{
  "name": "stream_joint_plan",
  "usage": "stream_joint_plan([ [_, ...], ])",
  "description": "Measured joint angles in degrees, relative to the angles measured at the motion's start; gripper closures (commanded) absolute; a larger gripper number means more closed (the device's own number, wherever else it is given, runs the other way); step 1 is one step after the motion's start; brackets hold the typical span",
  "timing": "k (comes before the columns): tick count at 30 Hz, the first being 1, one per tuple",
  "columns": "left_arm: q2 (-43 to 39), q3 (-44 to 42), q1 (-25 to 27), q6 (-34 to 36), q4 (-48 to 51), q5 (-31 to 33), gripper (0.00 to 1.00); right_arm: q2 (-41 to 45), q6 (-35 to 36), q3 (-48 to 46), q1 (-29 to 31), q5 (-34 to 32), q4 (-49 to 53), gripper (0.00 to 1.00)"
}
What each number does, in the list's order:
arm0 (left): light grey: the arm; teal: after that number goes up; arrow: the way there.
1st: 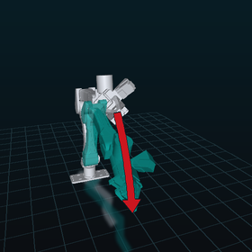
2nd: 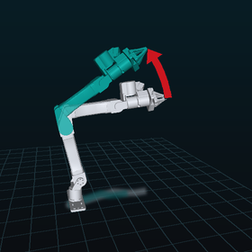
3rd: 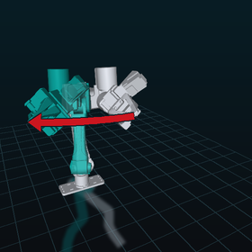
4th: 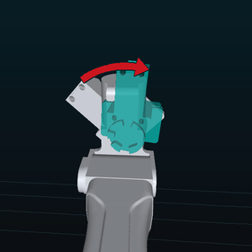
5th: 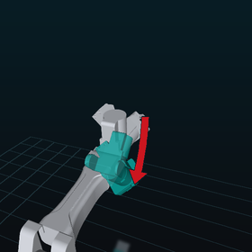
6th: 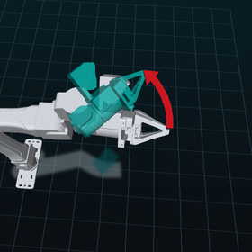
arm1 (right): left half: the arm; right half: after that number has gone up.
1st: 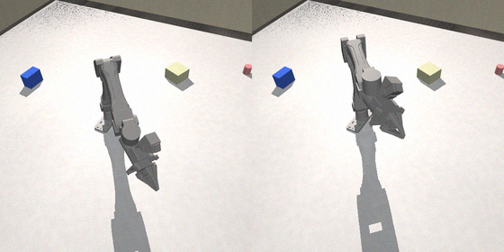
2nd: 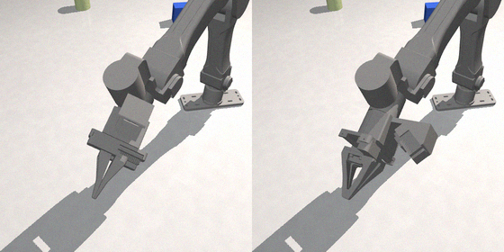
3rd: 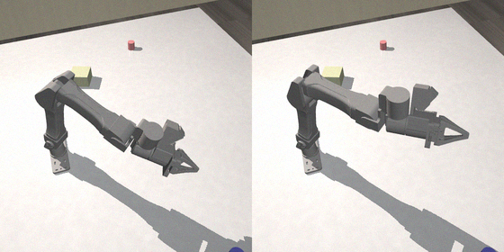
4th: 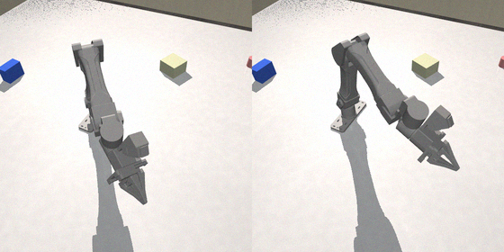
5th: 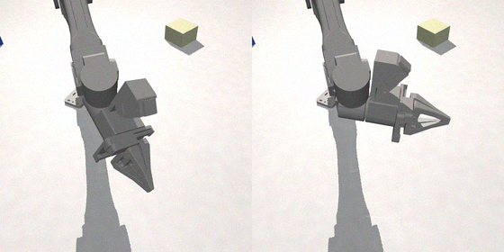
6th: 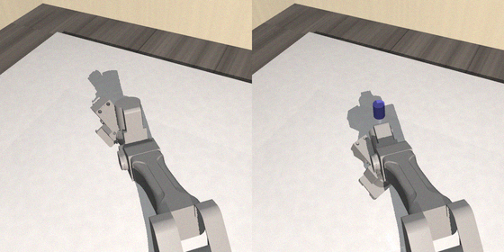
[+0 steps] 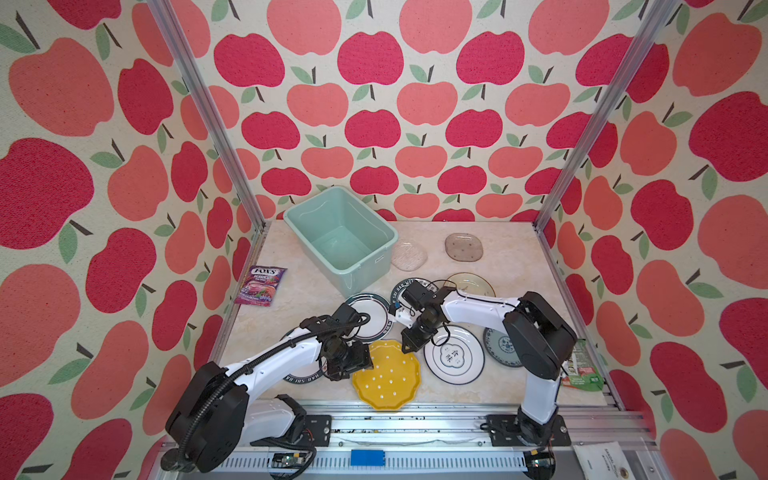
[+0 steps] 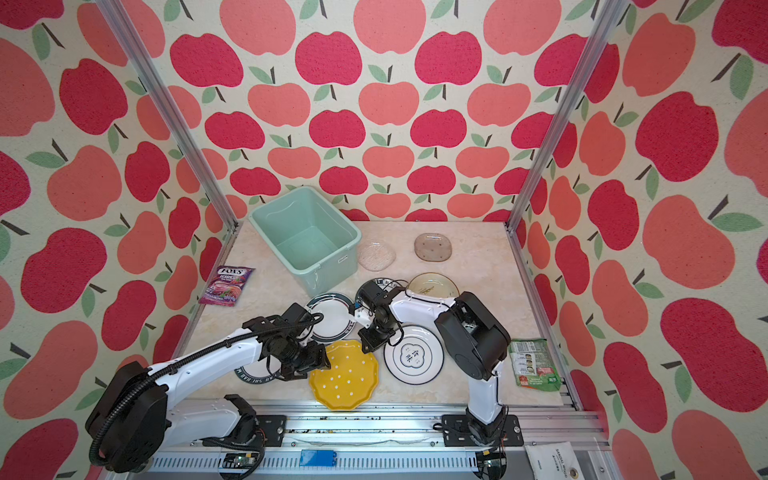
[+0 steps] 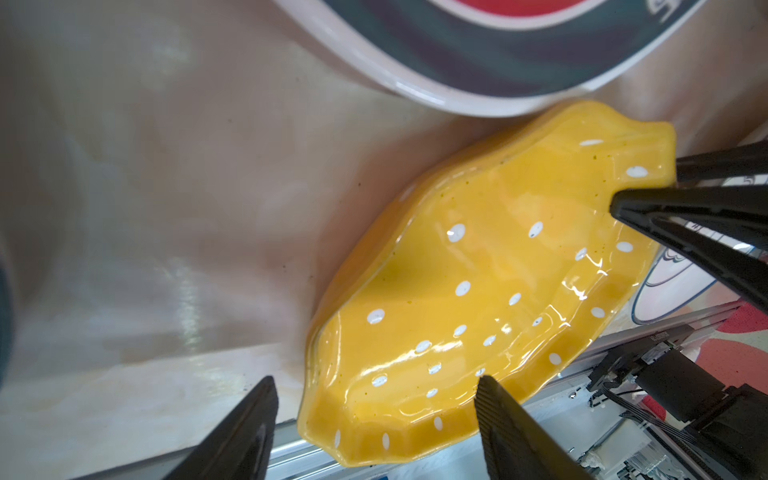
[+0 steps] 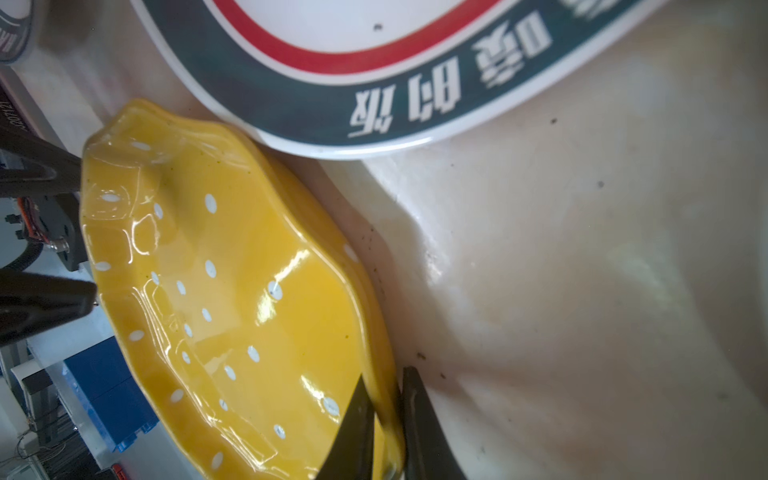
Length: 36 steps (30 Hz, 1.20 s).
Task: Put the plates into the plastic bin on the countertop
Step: 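Close both grippers on opposite rims of the yellow dotted plate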
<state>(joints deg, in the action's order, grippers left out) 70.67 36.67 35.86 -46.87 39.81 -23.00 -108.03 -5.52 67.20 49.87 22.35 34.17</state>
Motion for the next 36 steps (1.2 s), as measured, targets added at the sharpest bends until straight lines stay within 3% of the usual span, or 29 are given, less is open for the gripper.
stream_joint_plan([
  [13, -2.6, -5.2, 0.0, -1.4, -1.5, 0.0, 0.39, 0.4, 3.0, -0.4, 0.0, 1.2, 1.0, 1.00],
  [21, -5.6, -8.0, 0.0, -3.4, -3.1, -0.4, 0.66, 0.9, 2.7, -1.4, -0.8, 2.2, 0.5, 1.00],
  [34, -7.3, -9.7, -0.6, -7.8, -5.4, -0.6, 1.00, 1.1, 2.5, -1.9, -1.7, 2.7, 1.0, 1.00],
  [36, -7.3, -9.7, -0.7, -8.2, -5.9, -0.5, 1.00, 1.1, 2.5, -2.0, -1.9, 2.8, 1.2, 0.98],
])
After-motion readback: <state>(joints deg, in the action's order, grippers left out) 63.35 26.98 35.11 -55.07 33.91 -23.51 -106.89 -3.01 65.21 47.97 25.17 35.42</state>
